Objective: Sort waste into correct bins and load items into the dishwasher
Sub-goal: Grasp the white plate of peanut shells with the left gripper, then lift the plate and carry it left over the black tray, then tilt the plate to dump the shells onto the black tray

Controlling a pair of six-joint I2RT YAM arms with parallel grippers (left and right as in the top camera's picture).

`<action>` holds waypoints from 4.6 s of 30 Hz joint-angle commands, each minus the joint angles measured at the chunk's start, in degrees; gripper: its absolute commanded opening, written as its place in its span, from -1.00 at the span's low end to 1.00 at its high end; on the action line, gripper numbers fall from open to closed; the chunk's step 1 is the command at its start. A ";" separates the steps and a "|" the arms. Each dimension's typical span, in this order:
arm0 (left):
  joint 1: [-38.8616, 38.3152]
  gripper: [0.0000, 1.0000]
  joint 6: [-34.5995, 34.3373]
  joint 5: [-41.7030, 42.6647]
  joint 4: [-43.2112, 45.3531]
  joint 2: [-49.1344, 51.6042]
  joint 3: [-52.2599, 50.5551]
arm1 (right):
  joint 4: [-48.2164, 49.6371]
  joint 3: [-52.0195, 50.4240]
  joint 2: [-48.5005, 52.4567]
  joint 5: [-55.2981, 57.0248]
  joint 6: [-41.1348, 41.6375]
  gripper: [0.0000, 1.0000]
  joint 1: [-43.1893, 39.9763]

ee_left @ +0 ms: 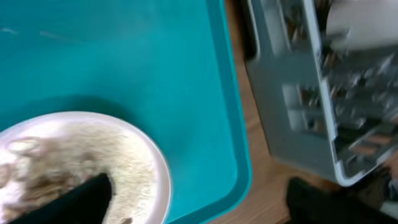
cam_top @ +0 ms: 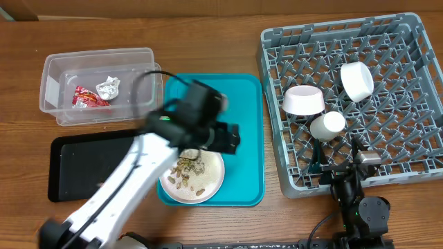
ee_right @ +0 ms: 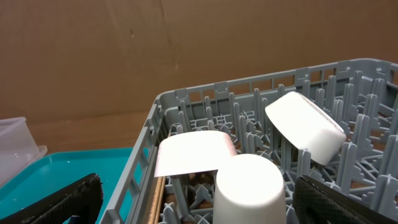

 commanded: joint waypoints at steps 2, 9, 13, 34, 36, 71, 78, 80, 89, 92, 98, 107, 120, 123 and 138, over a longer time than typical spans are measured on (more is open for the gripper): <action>-6.73 0.60 -1.53 -11.10 -2.23 6.71 0.68 | 0.44 -0.57 -0.61 -0.04 0.22 1.00 -0.17; -14.27 0.45 -1.49 -19.21 -3.87 17.33 0.68 | 0.44 -0.57 -0.61 -0.04 0.22 1.00 -0.17; -15.02 0.17 -1.49 -20.20 -3.76 20.72 0.68 | 0.44 -0.57 -0.61 -0.04 0.22 1.00 -0.17; -15.26 -0.42 10.36 -22.03 4.00 24.50 0.66 | 0.44 -0.57 -0.61 -0.04 0.22 1.00 -0.17; -15.28 -0.46 10.49 -25.57 3.89 24.50 0.66 | 0.44 -0.57 -0.61 -0.04 0.22 1.00 -0.17; -15.32 -0.92 10.67 -25.03 6.47 24.50 -3.28 | 0.44 -0.57 -0.61 -0.04 0.22 1.00 -0.17; -15.34 -0.92 5.46 -28.98 0.70 24.41 0.90 | 0.44 -0.57 -0.61 -0.04 0.22 1.00 -0.17; -15.34 -0.92 4.50 -30.71 -2.62 24.28 4.00 | 0.44 -0.57 -0.61 -0.04 0.22 1.00 -0.17; -15.32 -0.91 -1.31 -30.69 -14.82 24.15 17.64 | 0.44 -0.57 -0.61 -0.04 0.22 1.00 -0.17; -15.32 -0.91 -3.19 -31.30 -17.03 24.15 19.63 | 0.44 -0.57 -0.61 -0.04 0.22 1.00 -0.17; -15.17 -0.91 -13.73 -35.69 -23.76 24.15 20.31 | 0.44 -0.57 -0.61 -0.04 0.22 1.00 -0.17; -13.90 -0.91 -22.56 -34.07 -29.46 22.29 20.31 | 0.44 -0.57 -0.61 -0.04 0.22 1.00 -0.17; 8.04 -0.91 -11.02 -17.57 -23.37 7.08 17.55 | 0.44 -0.57 -0.61 -0.02 0.22 1.00 -0.17; 13.92 -0.91 -8.74 -13.73 -20.39 3.56 14.53 | 0.44 -0.57 -0.61 -0.02 0.22 1.00 -0.17; 41.11 -0.91 3.96 14.49 -5.05 -8.17 -4.00 | 0.44 -0.57 -0.61 -0.04 0.22 1.00 -0.17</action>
